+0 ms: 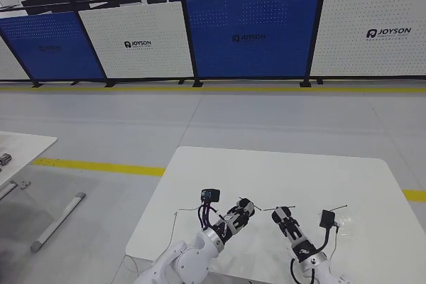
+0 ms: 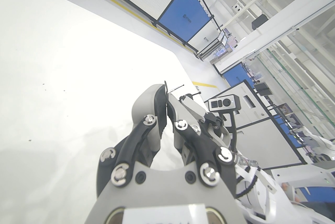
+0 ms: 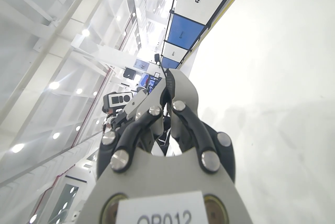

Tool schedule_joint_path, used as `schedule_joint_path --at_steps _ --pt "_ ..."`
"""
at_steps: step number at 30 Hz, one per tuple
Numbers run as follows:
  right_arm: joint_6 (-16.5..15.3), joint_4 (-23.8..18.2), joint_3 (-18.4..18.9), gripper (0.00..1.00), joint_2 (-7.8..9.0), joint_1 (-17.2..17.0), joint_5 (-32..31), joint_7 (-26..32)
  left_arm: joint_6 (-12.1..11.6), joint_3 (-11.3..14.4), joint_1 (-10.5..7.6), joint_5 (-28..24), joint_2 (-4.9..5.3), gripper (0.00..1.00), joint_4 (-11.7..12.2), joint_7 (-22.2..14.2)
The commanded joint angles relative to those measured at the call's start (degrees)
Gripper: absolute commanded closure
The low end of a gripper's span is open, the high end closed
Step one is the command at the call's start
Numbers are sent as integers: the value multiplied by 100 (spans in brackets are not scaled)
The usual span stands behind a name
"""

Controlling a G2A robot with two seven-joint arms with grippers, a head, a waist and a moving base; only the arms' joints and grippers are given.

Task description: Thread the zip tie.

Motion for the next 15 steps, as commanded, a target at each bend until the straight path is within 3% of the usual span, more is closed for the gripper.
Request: schedule_joint_path --at_steps 1,15 --pt "-12 36 6 100 -25 14 22 55 0 0 0 0 0 100 0 0" --pt "42 71 104 100 -168 -41 -121 177 0 0 0 0 0 100 0 0"
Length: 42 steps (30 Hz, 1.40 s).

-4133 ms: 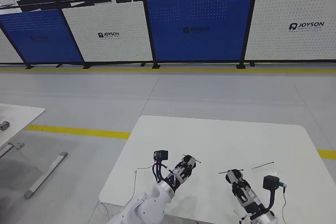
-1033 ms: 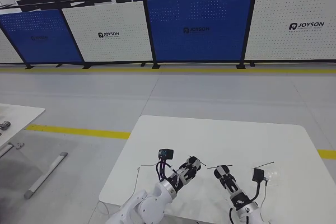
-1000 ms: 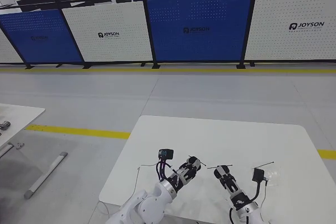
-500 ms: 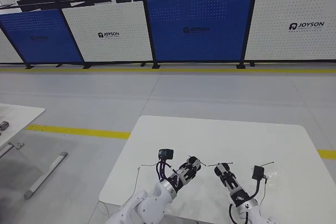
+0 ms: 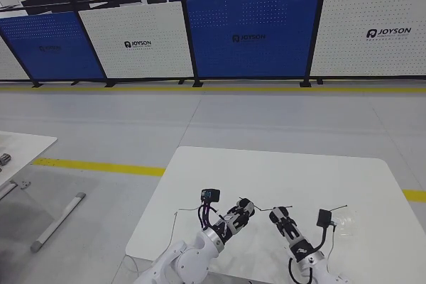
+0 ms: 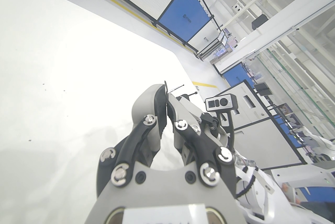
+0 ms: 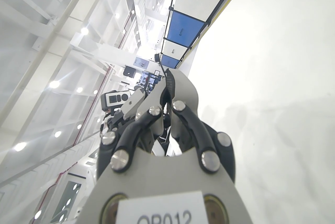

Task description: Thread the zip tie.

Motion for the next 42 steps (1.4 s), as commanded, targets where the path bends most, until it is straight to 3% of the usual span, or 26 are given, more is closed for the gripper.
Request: schedule_joint_path --at_steps 1,13,28,42 --pt "-3 9 7 100 -18 -10 -18 14 0 0 0 0 0 100 0 0" --pt "-271 145 129 100 -143 -71 111 41 0 0 0 0 0 100 0 0" --pt "-315 14 379 100 -217 -296 -1 122 0 0 0 0 0 100 0 0" --pt "30 48 392 100 -342 -224 -137 215 0 0 0 0 0 100 0 0"
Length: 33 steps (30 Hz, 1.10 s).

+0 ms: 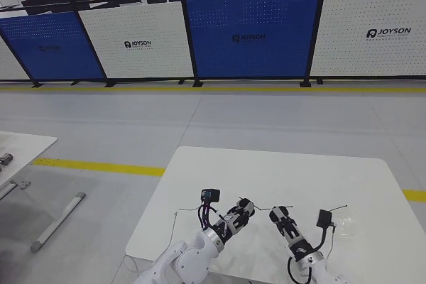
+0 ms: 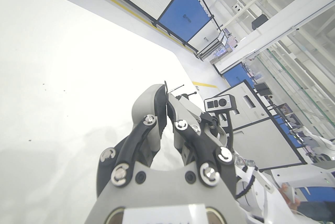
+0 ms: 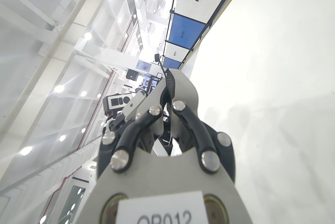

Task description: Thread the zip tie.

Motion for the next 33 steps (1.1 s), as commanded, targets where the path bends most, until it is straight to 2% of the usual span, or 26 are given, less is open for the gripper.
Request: schedule_joint_path --at_steps 1,16,33 --pt "-12 11 20 100 -15 -5 8 -1 0 0 0 0 0 100 0 0" --pt "-136 -15 221 100 -75 -142 11 221 0 0 0 0 0 100 0 0" --pt "44 22 243 100 -191 -111 -54 305 0 0 0 0 0 100 0 0"
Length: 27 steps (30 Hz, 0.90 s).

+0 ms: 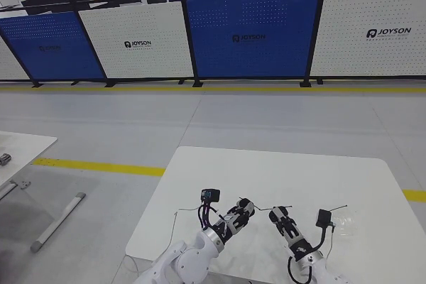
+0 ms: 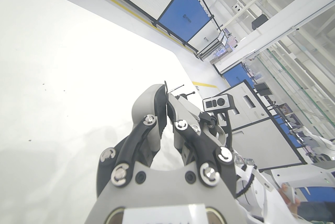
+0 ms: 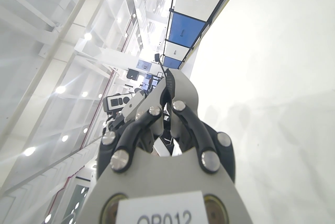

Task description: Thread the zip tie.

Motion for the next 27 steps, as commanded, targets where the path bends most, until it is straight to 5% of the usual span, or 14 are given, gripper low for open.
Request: schedule_joint_path --at_steps 1,27 --pt "8 1 -2 100 -12 -2 -10 3 0 0 0 0 0 100 0 0" --pt "-5 -157 267 100 -99 -244 -126 58 0 0 0 0 0 100 0 0"
